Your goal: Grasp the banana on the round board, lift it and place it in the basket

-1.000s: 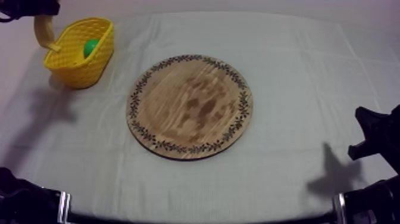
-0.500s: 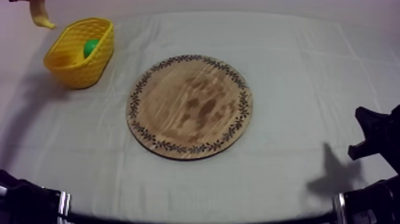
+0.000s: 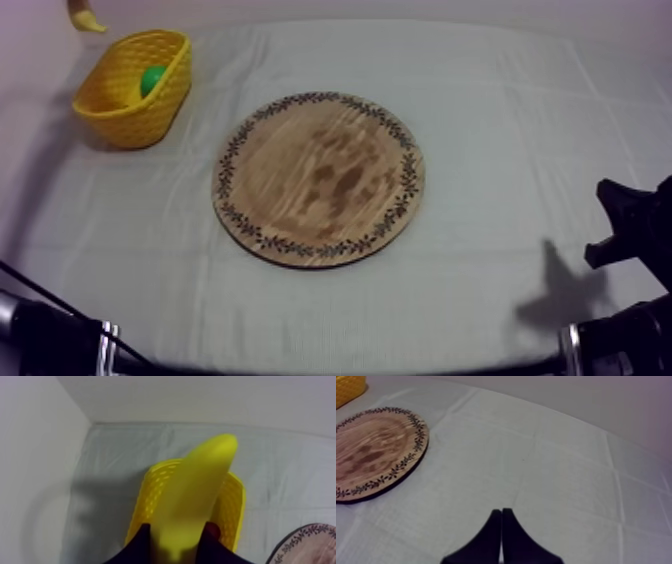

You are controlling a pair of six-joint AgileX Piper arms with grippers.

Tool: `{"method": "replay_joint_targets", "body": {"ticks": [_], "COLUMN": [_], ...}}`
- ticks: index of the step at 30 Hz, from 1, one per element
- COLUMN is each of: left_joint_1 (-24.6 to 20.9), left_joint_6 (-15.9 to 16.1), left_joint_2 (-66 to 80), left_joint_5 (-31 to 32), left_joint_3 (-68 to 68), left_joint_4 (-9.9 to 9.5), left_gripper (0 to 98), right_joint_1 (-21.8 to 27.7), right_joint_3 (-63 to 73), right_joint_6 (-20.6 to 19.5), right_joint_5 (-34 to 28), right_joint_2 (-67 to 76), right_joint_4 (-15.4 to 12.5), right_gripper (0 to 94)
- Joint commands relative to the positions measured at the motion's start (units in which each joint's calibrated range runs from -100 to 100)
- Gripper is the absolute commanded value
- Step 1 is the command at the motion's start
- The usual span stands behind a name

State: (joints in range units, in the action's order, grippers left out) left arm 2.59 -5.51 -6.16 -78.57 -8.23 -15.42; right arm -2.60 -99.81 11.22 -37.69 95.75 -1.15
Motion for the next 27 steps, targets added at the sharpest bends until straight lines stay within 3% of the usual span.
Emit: {"method": "replay_joint_targets", "body": {"ticks": [1,27], "left_joint_1": [-0.28,-2.45], "left_joint_6": [-0.04,0.43], "left_joint_2": [-3.21,-19.90], "left_joint_5": [0.64,8.49], "left_joint_3": [-0.77,3.01], "left_joint_4": [0.09,2.80], "left_gripper": [16.3,16.7], "right_joint_1": [0.00,0.00], "right_joint_3": [0.03,0.03], "right_joint_6": [-0.01,-0.01], "right_joint_5": [0.02,0.02], "right_joint_2": [0.00,0.00], "right_joint_4": [0.00,0.00], "right_gripper": [0.3,0.3]}}
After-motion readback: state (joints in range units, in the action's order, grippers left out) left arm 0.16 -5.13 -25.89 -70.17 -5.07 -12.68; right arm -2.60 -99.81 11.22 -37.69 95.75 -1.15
